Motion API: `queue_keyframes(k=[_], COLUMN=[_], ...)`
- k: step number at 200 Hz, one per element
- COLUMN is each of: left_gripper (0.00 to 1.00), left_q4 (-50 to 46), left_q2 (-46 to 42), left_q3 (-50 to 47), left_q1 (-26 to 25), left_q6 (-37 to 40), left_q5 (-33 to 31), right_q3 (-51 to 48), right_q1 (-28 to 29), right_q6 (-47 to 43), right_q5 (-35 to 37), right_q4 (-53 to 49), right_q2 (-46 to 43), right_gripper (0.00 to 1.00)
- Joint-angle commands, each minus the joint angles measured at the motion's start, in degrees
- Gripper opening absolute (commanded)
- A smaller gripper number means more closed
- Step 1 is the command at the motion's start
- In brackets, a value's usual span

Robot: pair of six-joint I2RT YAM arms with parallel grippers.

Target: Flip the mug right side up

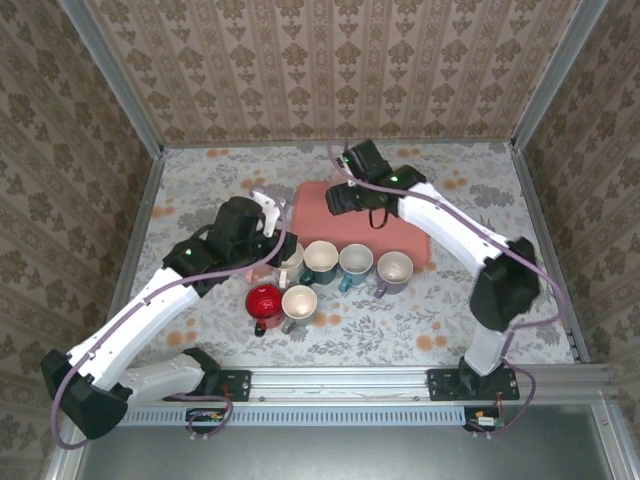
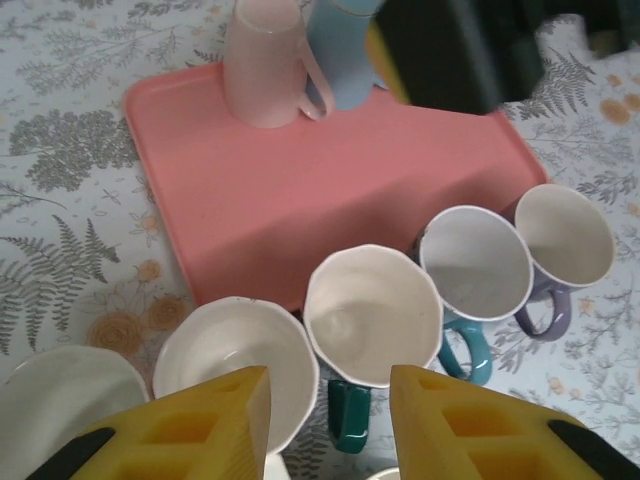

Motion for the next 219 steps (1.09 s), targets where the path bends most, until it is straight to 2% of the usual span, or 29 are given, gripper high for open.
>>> queue_keyframes(k=[1,34,106,154,219], left_gripper=[0.39,0.41,0.41,0.41,0.41], left_q4=[5.0,6.3,7.7,8.3,8.6], left_q2=[-4.2,-8.6,-9.7,-10.2,-10.3], left_q3=[-2.8,-4.4,-5.2,-5.6,-5.9], left_q1=[1.0,1.0,0.8,0.8,0.8], left_q6=[3.2,4.6,4.2,4.2,4.2], left_q5=[-3.6,-8.0,-6.0,-6.3,-7.1], right_q3=[8.2,18.4,30.0,30.7,30.6], right_q1=[-0.4,-1.2,-2.0,-2.0,-2.5], right_q6=[-3.4,-2.6,-1.2,-1.1,-0.3], right_q5=[6.4,8.7,10.7,11.3,10.3], right_q4=[-8.5,-11.6,-13.2,-12.0,-11.5], right_q2=[6.9,18.0,29.3,31.9,34.2], right_gripper=[0.73,0.72,0.73,0.73,0.64])
